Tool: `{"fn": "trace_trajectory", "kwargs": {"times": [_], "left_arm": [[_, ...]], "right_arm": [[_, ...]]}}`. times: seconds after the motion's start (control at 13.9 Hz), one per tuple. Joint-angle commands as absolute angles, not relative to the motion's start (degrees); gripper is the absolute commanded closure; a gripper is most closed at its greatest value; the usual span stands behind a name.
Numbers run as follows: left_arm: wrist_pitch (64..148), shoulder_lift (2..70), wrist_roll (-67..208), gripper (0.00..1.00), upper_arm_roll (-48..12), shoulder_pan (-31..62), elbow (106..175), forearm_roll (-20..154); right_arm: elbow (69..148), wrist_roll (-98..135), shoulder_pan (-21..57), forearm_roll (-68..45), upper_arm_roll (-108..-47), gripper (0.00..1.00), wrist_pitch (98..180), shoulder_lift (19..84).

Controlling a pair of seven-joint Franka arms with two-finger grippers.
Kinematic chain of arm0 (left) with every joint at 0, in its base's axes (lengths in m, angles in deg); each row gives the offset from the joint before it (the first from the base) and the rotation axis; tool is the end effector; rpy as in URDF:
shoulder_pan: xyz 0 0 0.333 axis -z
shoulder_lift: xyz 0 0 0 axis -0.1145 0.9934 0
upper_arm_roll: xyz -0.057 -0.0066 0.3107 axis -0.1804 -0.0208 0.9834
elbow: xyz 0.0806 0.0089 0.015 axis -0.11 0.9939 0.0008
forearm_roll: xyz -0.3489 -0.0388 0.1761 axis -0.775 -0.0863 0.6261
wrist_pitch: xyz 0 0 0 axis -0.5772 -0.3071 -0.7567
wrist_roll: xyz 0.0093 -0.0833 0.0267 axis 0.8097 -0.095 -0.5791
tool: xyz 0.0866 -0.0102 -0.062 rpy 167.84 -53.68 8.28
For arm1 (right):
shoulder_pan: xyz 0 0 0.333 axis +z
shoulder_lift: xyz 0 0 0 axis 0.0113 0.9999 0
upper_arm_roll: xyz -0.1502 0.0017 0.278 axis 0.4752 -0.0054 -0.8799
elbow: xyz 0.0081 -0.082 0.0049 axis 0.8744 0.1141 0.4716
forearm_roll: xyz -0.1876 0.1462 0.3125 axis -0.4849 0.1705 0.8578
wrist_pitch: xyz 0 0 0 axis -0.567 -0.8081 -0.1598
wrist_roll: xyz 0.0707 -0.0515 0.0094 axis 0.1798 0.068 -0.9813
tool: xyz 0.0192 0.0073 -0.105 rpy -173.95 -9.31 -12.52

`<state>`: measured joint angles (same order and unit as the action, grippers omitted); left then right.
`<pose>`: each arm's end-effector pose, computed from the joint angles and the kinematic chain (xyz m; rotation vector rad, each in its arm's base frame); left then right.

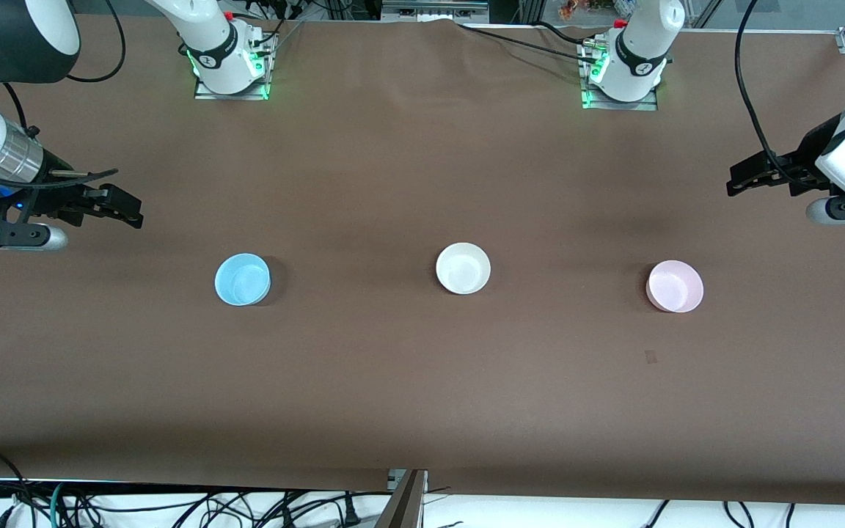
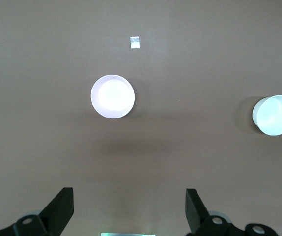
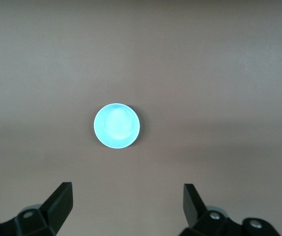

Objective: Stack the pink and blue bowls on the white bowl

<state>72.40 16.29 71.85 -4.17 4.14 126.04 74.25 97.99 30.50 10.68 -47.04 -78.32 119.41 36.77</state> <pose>0.5718 -0.0213 0.5965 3.1036 0.0815 -0.2132 0.6017 0.0633 0.5619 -3.1299 0.0439 0.0246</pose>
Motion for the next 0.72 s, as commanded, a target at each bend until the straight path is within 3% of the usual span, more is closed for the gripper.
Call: {"fn": "trace_trajectory", "kwargs": {"times": [0.0, 0.65], "left_arm": [[72.4, 16.9, 74.0, 0.00, -4.4, 4.2, 125.7, 75.4], [71.9, 17.8, 74.6, 0.00, -4.4, 4.2, 127.0, 75.5]], "right_arm": [[97.2, 30.3, 10.4, -46.9, -78.4, 0.01, 119.2, 37.1], [97.2, 30.3, 10.4, -46.9, -78.3, 0.01, 119.2, 37.1]]}}
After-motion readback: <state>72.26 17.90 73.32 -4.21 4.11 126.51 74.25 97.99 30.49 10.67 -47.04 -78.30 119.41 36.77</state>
